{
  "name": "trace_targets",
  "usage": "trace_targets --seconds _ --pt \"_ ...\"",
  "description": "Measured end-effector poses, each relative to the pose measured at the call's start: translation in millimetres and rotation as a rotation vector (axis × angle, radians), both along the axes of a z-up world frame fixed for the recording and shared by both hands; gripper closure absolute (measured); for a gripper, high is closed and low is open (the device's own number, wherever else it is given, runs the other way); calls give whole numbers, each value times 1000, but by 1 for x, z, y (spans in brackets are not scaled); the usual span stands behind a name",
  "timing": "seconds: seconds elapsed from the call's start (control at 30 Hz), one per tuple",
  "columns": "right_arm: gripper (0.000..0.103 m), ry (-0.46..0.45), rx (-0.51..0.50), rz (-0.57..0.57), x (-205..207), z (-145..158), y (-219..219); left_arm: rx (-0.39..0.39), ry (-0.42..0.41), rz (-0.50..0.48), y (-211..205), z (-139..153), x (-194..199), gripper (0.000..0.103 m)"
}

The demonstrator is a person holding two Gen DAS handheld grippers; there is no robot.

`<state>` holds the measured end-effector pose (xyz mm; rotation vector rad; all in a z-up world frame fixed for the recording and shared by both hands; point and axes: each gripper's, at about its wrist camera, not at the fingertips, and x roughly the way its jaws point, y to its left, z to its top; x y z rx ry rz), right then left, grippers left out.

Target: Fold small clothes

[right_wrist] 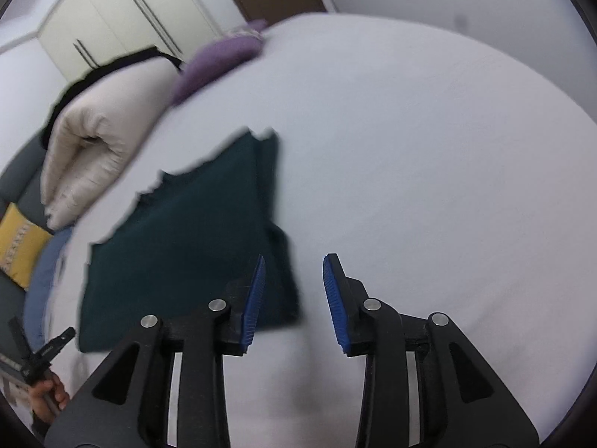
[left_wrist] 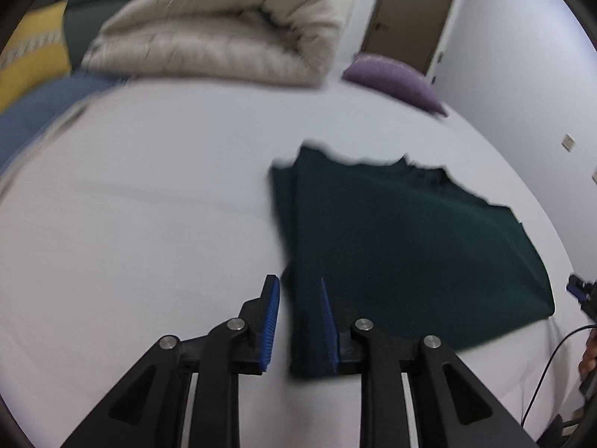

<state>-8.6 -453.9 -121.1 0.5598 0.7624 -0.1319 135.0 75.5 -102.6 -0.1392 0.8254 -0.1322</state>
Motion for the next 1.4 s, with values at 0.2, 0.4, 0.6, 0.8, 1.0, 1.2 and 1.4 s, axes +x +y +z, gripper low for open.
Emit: trace_targets --seconds 0.2,0.4,0.6,0.8,1.0,1.2,1.4 --pt "71 -79 104 221 79 14 68 51 -94 -93 -70 16 70 66" --pt "71 -10 221 346 195 -29 131 111 -10 -81 -96 -31 149 66" --pt "86 -3 327 253 245 -73 96 -24 22 -30 -55 -59 160 65" --pt "101 -101 414 76 225 -87 7 -31 13 -22 -49 -59 156 65" --pt "89 -68 219 -15 203 -52 -10 48 3 11 -61 -36 119 63" --pt "72 -108 321 395 183 -42 112 146 -31 -107 -110 -41 81 42" --pt "78 -70 391 409 165 -91 113 61 -3 -77 -70 -52 73 42"
